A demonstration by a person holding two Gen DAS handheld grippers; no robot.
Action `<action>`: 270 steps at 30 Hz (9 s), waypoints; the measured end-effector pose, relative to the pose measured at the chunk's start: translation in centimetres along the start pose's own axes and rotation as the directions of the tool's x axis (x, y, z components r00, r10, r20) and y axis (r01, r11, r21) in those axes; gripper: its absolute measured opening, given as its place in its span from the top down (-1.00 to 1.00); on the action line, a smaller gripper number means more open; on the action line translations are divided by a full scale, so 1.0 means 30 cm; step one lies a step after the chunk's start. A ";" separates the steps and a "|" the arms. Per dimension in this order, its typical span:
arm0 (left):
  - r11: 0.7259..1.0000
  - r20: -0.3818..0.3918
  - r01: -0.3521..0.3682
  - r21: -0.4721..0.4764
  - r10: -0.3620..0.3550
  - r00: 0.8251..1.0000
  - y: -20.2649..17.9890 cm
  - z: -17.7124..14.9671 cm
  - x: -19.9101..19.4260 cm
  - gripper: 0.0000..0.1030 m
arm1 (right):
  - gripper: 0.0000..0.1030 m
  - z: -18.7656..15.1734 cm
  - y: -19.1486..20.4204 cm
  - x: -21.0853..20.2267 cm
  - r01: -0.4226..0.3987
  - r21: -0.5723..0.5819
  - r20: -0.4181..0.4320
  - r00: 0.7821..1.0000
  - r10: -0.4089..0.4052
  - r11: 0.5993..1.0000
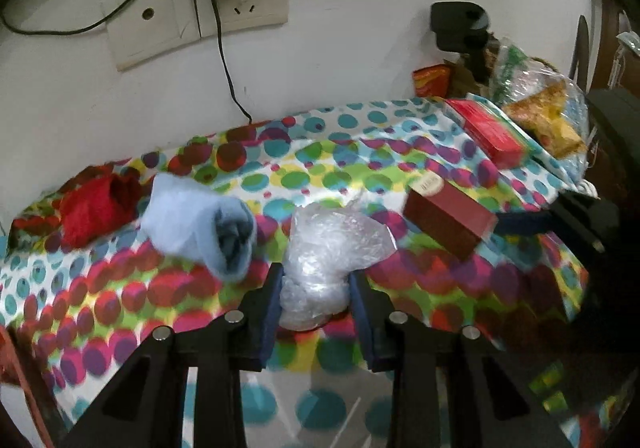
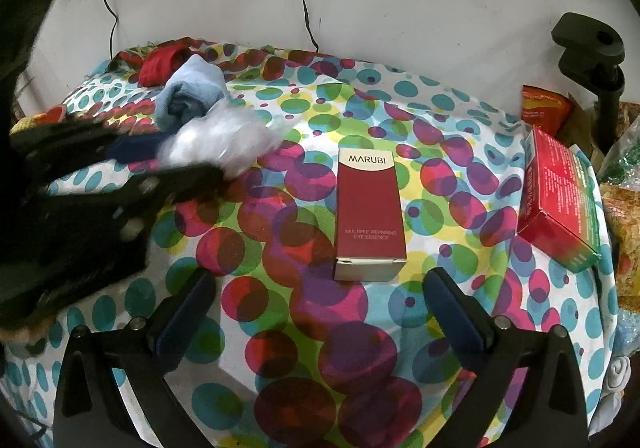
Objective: Organize objects
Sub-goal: 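Grasp the red MARUBI box with the right tool while the left tool lifts the plastic bag, then carry the plastic bag with the left tool into the tray and open it, then lift the MARUBI box with the right tool and carry it toward the tray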
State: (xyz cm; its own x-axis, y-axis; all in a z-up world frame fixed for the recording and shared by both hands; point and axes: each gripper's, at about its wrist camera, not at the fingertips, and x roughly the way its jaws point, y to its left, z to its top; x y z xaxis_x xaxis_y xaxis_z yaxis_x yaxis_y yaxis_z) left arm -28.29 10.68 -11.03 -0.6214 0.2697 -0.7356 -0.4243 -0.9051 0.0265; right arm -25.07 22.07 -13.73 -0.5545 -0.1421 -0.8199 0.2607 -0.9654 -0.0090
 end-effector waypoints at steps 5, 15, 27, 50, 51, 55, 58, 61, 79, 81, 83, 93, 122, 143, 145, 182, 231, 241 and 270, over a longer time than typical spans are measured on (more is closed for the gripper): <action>0.994 0.003 -0.054 -0.095 0.055 0.999 0.036 -0.087 -0.096 0.37 | -1.00 0.002 0.014 -0.006 0.001 0.002 0.000 1.000 -0.001 1.000; 0.978 -0.008 -0.162 -0.133 0.162 0.987 0.051 -0.185 -0.162 0.37 | -0.16 0.007 0.018 -0.030 -0.014 -0.026 0.043 0.999 0.015 1.000; 0.966 -0.011 -0.102 -0.238 0.102 0.995 0.123 -0.202 -0.164 0.33 | 0.66 0.009 0.014 -0.056 -0.025 -0.023 0.061 0.998 0.026 0.999; 0.955 0.002 -0.063 -0.291 0.067 0.998 0.151 -0.215 -0.170 0.32 | 0.39 0.132 0.008 0.010 0.141 0.174 -0.014 0.990 -0.141 0.975; 0.954 0.002 -0.066 -0.292 0.070 0.998 0.152 -0.215 -0.170 0.32 | 0.46 0.126 0.004 0.009 0.140 0.181 -0.007 0.990 -0.141 0.974; 0.952 0.002 -0.069 -0.297 0.072 0.997 0.155 -0.217 -0.169 0.32 | 0.46 0.095 -0.022 -0.022 0.091 0.192 0.056 0.993 -0.104 0.977; 0.951 0.003 -0.067 -0.300 0.072 0.997 0.156 -0.217 -0.168 0.32 | 0.46 0.066 -0.016 -0.050 0.087 0.151 0.101 0.990 -0.102 0.985; 0.951 0.001 -0.079 -0.300 0.083 0.997 0.158 -0.219 -0.168 0.32 | 0.46 0.051 -0.023 -0.070 0.077 0.162 0.121 0.988 -0.097 0.984; 0.943 0.007 -0.145 -0.300 0.154 0.988 0.154 -0.218 -0.183 0.32 | 0.46 0.042 -0.014 -0.075 0.091 0.162 0.126 0.986 -0.112 0.983; 0.941 0.009 -0.147 -0.304 0.157 0.988 0.156 -0.219 -0.188 0.32 | 0.46 0.044 -0.011 -0.076 0.091 0.161 0.128 0.985 -0.112 0.983; 0.937 0.008 -0.157 -0.311 0.168 0.986 0.160 -0.222 -0.191 0.32 | 0.46 0.045 -0.010 -0.080 0.094 0.163 0.129 0.985 -0.115 0.982; 0.909 0.016 -0.165 -0.384 0.185 0.983 0.198 -0.236 -0.205 0.32 | 0.46 0.063 0.003 -0.077 0.102 0.147 0.122 0.985 -0.120 0.984; 0.900 0.086 -0.257 -0.352 0.305 0.949 0.253 -0.205 -0.583 0.35 | 0.46 0.048 -0.027 -0.099 0.061 0.218 0.120 0.989 -0.089 0.974; 0.719 -0.150 -0.504 -0.479 0.499 0.854 0.776 -0.355 -0.878 0.33 | 0.45 0.061 -0.056 -0.046 0.024 0.239 0.092 0.995 -0.048 0.971; 0.713 -0.182 -0.528 -0.461 0.506 0.843 0.808 -0.398 -0.847 0.33 | 0.45 0.060 -0.049 -0.048 0.041 0.233 0.092 0.994 -0.064 0.972; 0.677 -0.219 -0.521 -0.520 0.484 0.847 0.760 -0.758 -0.878 -0.01 | 0.45 0.081 -0.025 -0.046 0.131 0.189 0.065 0.987 -0.145 0.973; 0.604 -0.157 -0.545 -0.581 0.574 0.804 0.677 -0.964 -1.128 -0.01 | 0.45 0.190 0.451 -0.348 0.173 -0.093 0.256 0.956 -0.144 0.981; 0.577 -0.155 -0.551 -0.603 0.593 0.790 0.699 -0.984 -1.159 -0.01 | 0.00 0.191 0.519 -0.389 0.130 -0.088 0.280 0.955 -0.101 0.988; 0.648 -0.137 -0.590 -0.481 0.609 0.781 0.607 -0.926 -1.080 -0.01 | 0.46 0.122 0.181 -0.171 0.168 0.116 0.125 0.975 -0.182 0.979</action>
State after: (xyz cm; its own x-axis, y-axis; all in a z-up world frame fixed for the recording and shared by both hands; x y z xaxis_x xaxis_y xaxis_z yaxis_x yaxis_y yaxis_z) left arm 2.42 -23.67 -5.51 -0.6536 -0.3859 -0.6510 0.4084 -0.9041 0.1259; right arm -23.72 16.76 -7.48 -0.6874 0.0095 -0.7262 0.0703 -0.9944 -0.0795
